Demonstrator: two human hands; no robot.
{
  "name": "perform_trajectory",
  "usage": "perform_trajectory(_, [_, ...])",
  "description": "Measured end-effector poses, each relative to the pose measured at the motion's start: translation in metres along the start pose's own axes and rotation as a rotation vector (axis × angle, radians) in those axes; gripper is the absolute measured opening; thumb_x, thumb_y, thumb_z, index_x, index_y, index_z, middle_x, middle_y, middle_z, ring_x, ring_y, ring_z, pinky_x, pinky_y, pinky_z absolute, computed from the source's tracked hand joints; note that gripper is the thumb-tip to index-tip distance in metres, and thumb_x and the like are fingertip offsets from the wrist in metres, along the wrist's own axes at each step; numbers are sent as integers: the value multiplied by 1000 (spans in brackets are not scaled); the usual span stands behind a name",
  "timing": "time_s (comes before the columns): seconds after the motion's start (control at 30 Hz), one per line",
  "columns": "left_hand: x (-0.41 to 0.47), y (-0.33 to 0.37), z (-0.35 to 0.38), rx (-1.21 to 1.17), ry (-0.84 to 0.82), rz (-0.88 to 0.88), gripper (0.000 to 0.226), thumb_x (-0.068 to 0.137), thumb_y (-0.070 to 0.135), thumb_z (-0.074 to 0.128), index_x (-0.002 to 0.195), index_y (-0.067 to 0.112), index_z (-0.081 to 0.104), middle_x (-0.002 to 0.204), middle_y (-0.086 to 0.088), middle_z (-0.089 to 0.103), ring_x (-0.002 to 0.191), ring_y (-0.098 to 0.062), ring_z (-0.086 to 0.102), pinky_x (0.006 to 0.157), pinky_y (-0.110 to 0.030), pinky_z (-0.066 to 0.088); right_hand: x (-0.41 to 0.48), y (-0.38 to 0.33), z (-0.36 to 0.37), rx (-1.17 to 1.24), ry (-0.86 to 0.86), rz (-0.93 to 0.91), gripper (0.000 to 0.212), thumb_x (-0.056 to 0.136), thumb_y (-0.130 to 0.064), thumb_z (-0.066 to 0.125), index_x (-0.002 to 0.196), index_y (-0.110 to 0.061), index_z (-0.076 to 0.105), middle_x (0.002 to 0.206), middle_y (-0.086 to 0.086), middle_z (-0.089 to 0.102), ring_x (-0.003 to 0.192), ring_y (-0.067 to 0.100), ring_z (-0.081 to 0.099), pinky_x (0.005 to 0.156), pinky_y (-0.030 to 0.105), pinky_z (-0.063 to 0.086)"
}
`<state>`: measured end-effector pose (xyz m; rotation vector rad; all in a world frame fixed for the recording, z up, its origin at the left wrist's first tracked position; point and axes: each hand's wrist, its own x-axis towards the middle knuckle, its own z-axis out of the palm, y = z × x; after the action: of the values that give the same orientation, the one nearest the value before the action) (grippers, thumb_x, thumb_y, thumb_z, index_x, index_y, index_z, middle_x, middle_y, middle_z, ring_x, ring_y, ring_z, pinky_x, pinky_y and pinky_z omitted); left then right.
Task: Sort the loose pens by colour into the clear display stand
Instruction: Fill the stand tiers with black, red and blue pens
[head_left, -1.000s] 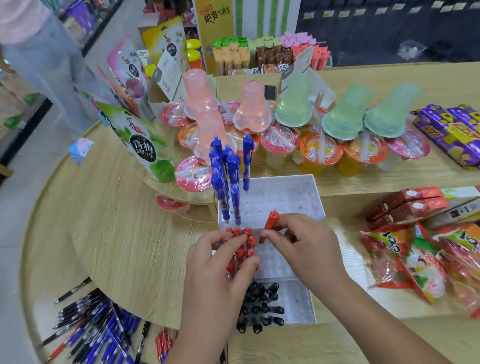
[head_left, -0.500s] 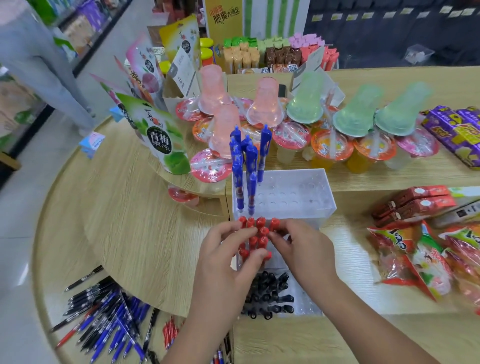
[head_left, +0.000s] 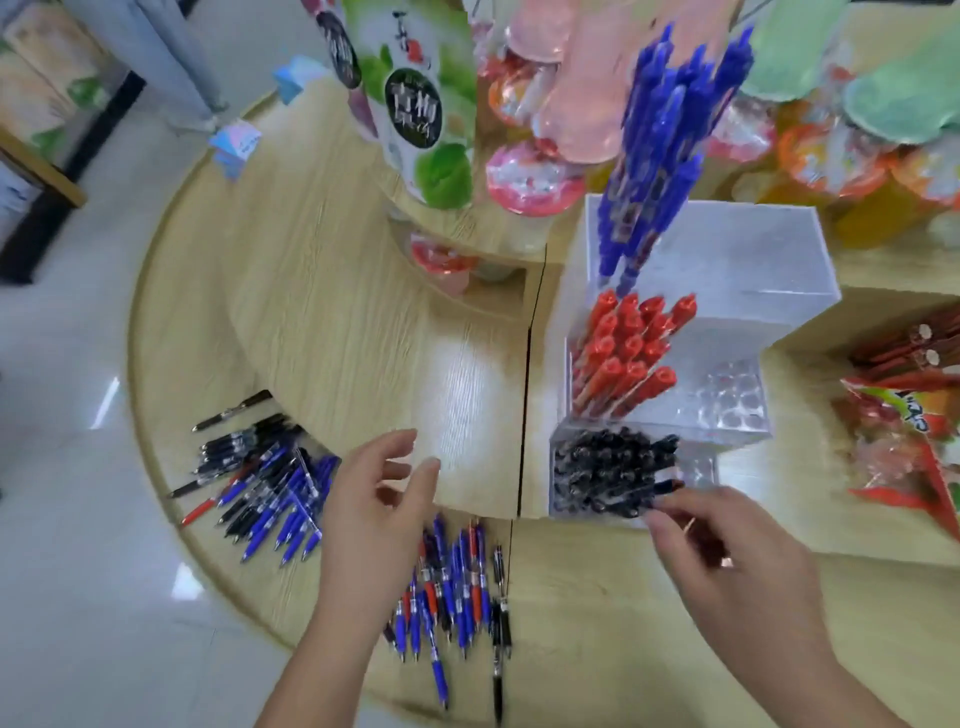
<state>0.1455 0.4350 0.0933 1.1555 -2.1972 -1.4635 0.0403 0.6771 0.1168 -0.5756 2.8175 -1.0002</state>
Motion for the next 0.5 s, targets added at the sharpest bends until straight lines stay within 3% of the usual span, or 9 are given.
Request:
perform_trajectory(0.07, [-11, -34, -6, 9, 4, -79, 21, 90, 32, 68, 110, 36, 65, 103, 17, 64, 93, 6, 59, 72, -11, 44, -39, 0, 36, 24, -119, 15, 15, 77, -51, 60, 86, -40, 63, 85, -29, 60, 69, -11, 53, 66, 5, 40])
perform_trajectory(0.17, [-28, -90, -6, 82, 24, -199, 13, 89, 31, 70, 98, 39, 65, 93, 14, 65, 83, 3, 59, 66, -12, 42, -70, 14, 107, 12, -321, 86, 13, 81, -51, 63, 89, -42, 67, 84, -31, 61, 66, -7, 57, 61, 11, 46])
perform_trajectory(0.3, [-45, -159, 17, 210, -60, -413, 12, 89, 37, 69, 100, 38, 63, 96, 13, 64, 75, 2, 59, 65, -14, 46, -66, 33, 197, -63, -448, 178, 26, 90, -51, 59, 112, -39, 64, 87, -28, 60, 64, -4, 58, 58, 16, 48])
perform_trajectory(0.37, [-45, -179, 35, 298, -106, -418, 19, 91, 41, 66, 109, 35, 65, 98, 16, 62, 71, 2, 59, 65, -15, 49, -57, 39, 232, -111, -447, 208, 33, 91, -53, 55, 119, -36, 62, 88, -24, 59, 65, -4, 56, 55, 15, 43])
perform_trajectory(0.5, [-28, -205, 73, 480, -121, -340, 37, 94, 47, 58, 127, 31, 61, 113, 11, 64, 88, -5, 63, 73, -28, 56, -46, 51, 272, -259, -475, 228, 32, 91, -57, 52, 114, -36, 61, 92, -18, 59, 72, 3, 56, 56, 22, 45])
